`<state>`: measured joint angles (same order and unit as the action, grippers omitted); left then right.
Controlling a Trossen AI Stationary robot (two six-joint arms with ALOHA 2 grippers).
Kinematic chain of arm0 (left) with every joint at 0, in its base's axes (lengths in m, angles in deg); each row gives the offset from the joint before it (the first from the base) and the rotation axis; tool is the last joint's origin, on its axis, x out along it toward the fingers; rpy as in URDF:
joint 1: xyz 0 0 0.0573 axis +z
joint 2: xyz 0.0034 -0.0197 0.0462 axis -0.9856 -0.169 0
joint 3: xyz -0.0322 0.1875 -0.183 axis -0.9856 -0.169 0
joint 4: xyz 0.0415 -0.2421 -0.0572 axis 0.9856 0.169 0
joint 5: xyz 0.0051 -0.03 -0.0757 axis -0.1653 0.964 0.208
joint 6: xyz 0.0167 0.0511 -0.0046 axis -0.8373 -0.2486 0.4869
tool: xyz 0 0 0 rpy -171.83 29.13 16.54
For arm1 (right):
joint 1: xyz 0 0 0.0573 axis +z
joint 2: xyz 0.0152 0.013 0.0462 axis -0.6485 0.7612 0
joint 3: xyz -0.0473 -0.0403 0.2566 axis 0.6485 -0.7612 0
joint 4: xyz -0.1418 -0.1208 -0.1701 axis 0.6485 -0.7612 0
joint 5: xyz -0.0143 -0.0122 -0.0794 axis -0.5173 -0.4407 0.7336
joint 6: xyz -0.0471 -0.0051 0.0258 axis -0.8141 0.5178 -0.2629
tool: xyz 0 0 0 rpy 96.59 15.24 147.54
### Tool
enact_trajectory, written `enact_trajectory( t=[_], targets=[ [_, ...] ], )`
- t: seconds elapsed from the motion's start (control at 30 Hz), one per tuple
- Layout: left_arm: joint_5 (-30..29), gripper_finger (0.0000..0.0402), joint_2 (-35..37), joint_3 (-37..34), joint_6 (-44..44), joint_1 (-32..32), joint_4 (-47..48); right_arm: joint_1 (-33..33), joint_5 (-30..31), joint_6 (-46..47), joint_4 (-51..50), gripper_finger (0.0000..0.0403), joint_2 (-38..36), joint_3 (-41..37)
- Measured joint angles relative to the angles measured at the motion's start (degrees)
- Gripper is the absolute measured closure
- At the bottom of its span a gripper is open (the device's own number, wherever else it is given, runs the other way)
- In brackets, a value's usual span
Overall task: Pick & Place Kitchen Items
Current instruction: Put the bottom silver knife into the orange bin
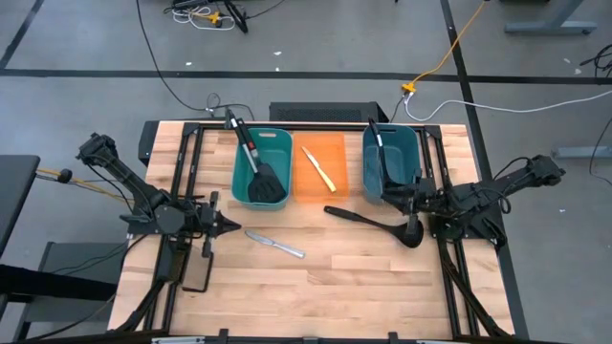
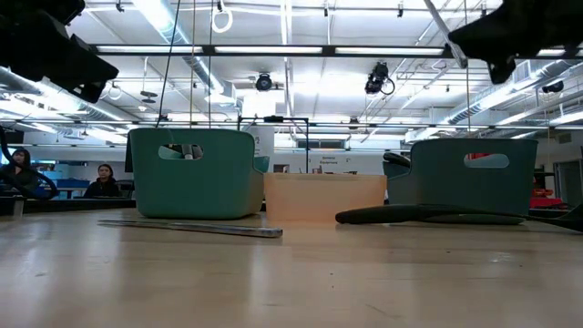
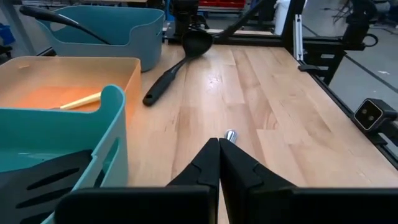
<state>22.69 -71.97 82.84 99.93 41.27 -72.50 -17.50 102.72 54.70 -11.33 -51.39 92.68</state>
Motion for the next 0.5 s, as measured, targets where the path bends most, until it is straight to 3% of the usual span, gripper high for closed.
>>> enact_trajectory(
  t=[0.27,0.5],
  targets=[
    [-2.51,0.0393,0.0,0.0,-2.5,0.0,-0.08,-1.38,-0.42,0.37,4.8,0.0337,-2.16,-6.8],
    [-2.18,0.0393,0.0,0.02,-2.77,0.0,-0.05,-1.96,-0.43,1.48,5.32,0.0337,-2.14,-7.97]
  ],
)
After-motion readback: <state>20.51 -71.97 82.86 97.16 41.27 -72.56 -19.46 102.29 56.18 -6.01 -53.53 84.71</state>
